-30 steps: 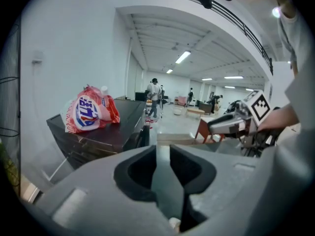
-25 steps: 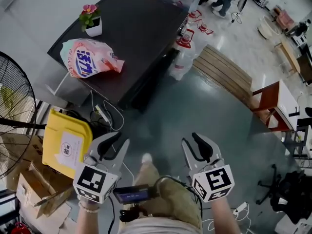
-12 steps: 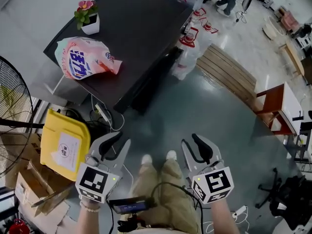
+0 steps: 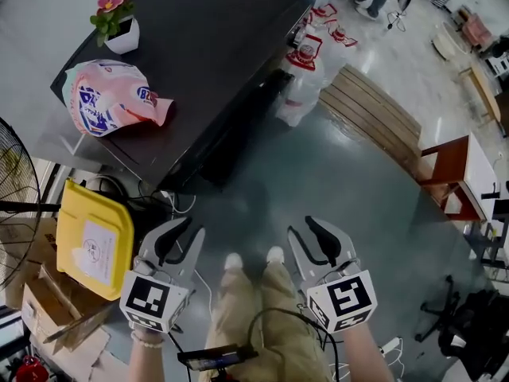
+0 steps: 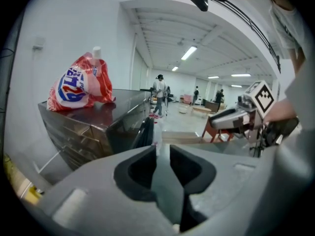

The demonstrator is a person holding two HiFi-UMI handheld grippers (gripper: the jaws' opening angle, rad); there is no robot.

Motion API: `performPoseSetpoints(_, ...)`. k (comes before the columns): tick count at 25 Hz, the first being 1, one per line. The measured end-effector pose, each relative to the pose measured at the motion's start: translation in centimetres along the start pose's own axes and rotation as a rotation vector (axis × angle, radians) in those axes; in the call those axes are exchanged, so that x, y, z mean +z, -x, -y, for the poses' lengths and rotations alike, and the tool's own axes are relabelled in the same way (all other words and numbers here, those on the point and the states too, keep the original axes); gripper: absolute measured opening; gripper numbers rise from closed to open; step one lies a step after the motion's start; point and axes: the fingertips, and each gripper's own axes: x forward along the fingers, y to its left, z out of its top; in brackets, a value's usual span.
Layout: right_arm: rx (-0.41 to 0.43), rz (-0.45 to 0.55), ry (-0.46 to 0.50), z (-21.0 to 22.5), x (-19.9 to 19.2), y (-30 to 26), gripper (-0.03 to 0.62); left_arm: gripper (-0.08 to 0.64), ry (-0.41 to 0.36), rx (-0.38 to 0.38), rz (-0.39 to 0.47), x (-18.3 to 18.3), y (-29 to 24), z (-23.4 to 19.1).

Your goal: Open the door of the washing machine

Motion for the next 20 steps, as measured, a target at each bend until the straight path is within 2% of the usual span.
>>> performPoseSetpoints(8, 0.036, -0.016, -0.002, 1.9, -2.1, -2.6, 0.121, 0.083, 0.015, 0.017, -0.012, -2.1, -4.5, -0.3)
performPoseSetpoints(16, 0.046, -0.032, 0.001, 3.2, -4.1, -5.1, 0.121, 0.087, -0.03, 0.002, -0.06, -5.3, -9.0, -1.0)
performPoseSetpoints(20, 0.05, -0.042, 0.004, 3.6, -5.0, -6.4, 0.121, 0.087, -0.003, 0.027, -0.07, -6.9, -10.5, -2.2)
